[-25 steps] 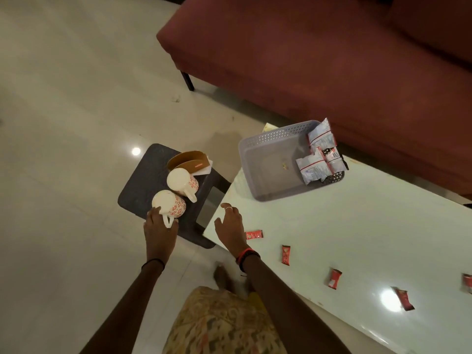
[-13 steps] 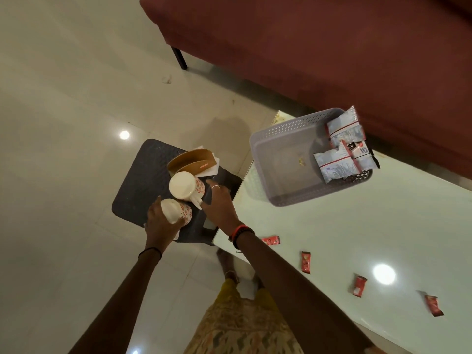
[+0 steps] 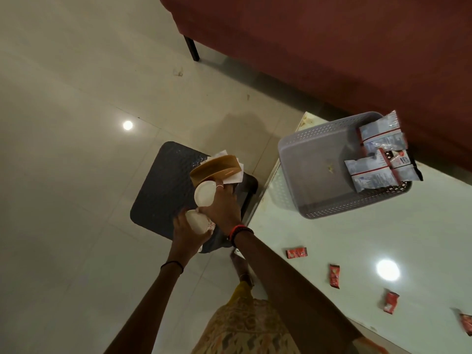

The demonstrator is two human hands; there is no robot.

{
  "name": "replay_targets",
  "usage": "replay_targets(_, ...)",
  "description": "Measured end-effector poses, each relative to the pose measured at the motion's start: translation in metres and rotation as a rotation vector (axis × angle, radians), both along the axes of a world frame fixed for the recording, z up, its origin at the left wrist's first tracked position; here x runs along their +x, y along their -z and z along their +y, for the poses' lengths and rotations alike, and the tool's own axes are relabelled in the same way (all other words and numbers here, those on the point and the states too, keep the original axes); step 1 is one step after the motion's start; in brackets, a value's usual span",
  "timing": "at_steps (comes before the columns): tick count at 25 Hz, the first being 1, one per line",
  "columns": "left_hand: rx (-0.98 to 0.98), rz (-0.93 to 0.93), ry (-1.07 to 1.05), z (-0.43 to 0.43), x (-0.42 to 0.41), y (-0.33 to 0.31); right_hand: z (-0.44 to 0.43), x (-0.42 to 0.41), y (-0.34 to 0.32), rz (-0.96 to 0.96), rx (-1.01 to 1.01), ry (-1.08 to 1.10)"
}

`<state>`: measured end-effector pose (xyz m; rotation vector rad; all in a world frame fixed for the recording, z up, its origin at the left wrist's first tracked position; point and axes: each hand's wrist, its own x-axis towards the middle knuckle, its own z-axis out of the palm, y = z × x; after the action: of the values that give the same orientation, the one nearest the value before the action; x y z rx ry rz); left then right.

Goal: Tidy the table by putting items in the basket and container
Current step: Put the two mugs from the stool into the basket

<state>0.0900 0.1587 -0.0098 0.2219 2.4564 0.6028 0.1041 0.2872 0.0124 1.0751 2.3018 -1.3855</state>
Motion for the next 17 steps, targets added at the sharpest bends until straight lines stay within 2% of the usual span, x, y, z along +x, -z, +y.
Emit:
replay_targets(3,0.071,-0.043,-0.129,-0.002,-0.001,0.0,-0.001,-0.006,0.002,-0.051,0.003,-0.006)
replay_targets(11,-0.009,-0.006,-0.014,-0.003,-0.003,0.0,0.0,-0.007,0.0,-0.044,-0.068,0.042)
replay_targets(17,-0.015,0.0,-0.097,-0.014,0.003,-0.014,-0.015,-0.003,-0.001,-0.016,-0.036,0.122)
